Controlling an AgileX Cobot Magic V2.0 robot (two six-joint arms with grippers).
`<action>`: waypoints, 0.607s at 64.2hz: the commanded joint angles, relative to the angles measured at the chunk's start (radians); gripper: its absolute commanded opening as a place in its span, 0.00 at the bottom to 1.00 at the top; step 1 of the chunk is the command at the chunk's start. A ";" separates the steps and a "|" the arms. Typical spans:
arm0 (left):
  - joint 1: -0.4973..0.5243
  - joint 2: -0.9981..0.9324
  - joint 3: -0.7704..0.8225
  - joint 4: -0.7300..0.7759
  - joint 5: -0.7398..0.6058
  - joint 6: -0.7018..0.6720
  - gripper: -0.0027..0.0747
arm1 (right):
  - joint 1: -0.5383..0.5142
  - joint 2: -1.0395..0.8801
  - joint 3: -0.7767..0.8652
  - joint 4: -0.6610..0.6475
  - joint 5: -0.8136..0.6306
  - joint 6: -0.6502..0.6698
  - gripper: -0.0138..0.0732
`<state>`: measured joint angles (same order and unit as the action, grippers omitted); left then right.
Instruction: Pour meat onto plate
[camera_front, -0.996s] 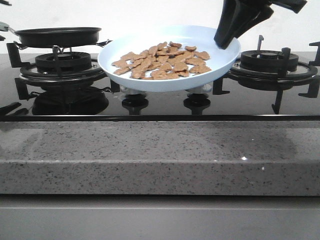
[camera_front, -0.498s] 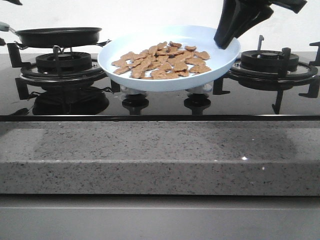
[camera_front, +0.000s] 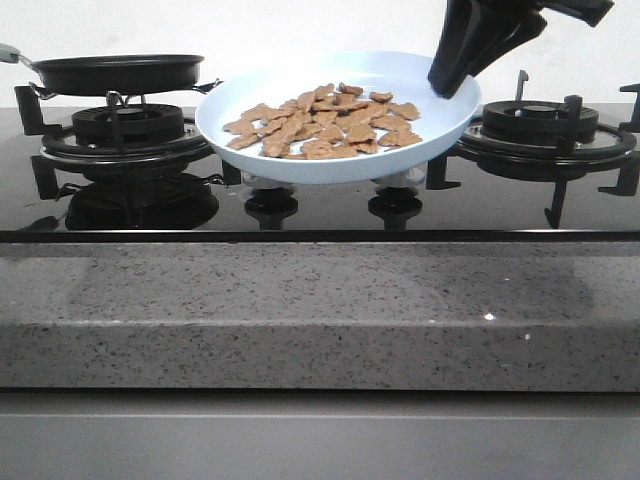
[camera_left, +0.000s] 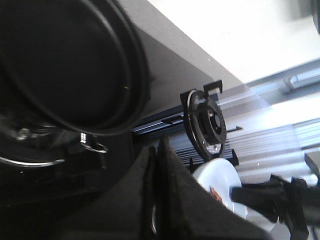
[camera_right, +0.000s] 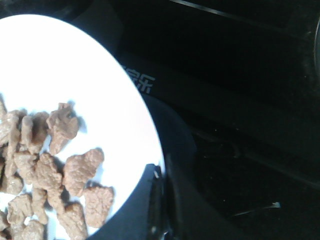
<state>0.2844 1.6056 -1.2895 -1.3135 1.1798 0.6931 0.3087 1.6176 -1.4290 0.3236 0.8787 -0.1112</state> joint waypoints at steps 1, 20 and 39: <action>-0.040 -0.120 -0.001 -0.033 -0.020 0.036 0.01 | 0.002 -0.051 -0.023 0.026 -0.044 -0.003 0.08; -0.272 -0.488 0.148 0.633 -0.503 -0.188 0.01 | 0.002 -0.051 -0.023 0.026 -0.044 -0.003 0.08; -0.388 -0.817 0.434 0.961 -0.701 -0.311 0.01 | 0.002 -0.051 -0.023 0.026 -0.044 -0.003 0.08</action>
<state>-0.0899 0.8781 -0.9076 -0.3899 0.6110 0.4087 0.3087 1.6176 -1.4290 0.3236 0.8787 -0.1112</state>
